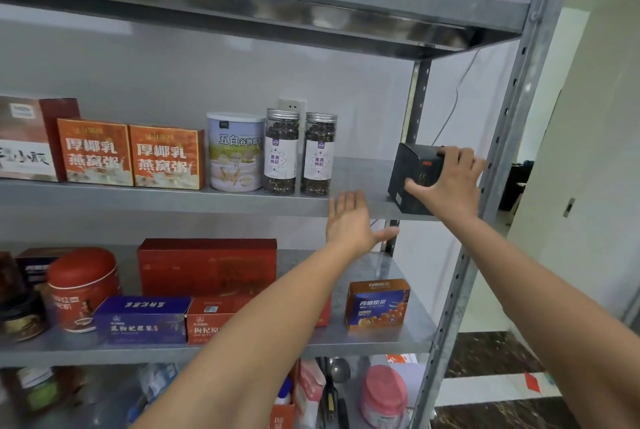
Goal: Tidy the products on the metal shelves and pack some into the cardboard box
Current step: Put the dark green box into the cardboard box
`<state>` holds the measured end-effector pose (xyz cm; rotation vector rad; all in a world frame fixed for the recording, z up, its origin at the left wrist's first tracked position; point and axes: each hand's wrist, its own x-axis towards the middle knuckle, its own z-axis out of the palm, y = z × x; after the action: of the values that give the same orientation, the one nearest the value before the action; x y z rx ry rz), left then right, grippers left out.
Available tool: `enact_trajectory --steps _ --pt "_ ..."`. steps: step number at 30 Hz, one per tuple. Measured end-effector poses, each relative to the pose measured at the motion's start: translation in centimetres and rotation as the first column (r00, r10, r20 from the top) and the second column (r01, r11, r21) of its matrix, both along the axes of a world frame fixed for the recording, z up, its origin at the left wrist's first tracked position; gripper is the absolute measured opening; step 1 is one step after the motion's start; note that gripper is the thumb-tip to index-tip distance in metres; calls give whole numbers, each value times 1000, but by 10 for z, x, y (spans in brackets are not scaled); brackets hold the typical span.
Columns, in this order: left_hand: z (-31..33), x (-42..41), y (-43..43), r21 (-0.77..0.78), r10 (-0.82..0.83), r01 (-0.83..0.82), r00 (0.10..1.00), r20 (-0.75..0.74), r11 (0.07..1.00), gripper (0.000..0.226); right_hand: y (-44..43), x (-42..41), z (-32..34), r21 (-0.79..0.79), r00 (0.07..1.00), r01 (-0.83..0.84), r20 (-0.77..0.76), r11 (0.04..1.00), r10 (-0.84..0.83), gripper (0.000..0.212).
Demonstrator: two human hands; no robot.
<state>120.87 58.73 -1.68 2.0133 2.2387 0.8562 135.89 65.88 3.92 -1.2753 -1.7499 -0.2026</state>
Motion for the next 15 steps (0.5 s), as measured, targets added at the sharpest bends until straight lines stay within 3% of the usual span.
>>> enact_trajectory --steps 2,4,10,15 --pt "1 5 -8 35 -77 71 971 228 997 106 -9 0 -1 14 1000 -11 -13 1000 11 70" --pt "1 11 -14 55 -144 133 925 351 990 108 -19 1 -4 34 999 -27 -45 999 28 69" --pt "2 19 -21 71 -204 199 796 570 977 116 -44 2 -21 148 989 -97 -95 984 112 70" --pt "-5 16 -30 87 -240 254 670 702 963 115 -73 -3 -46 113 973 -186 -114 976 198 64"
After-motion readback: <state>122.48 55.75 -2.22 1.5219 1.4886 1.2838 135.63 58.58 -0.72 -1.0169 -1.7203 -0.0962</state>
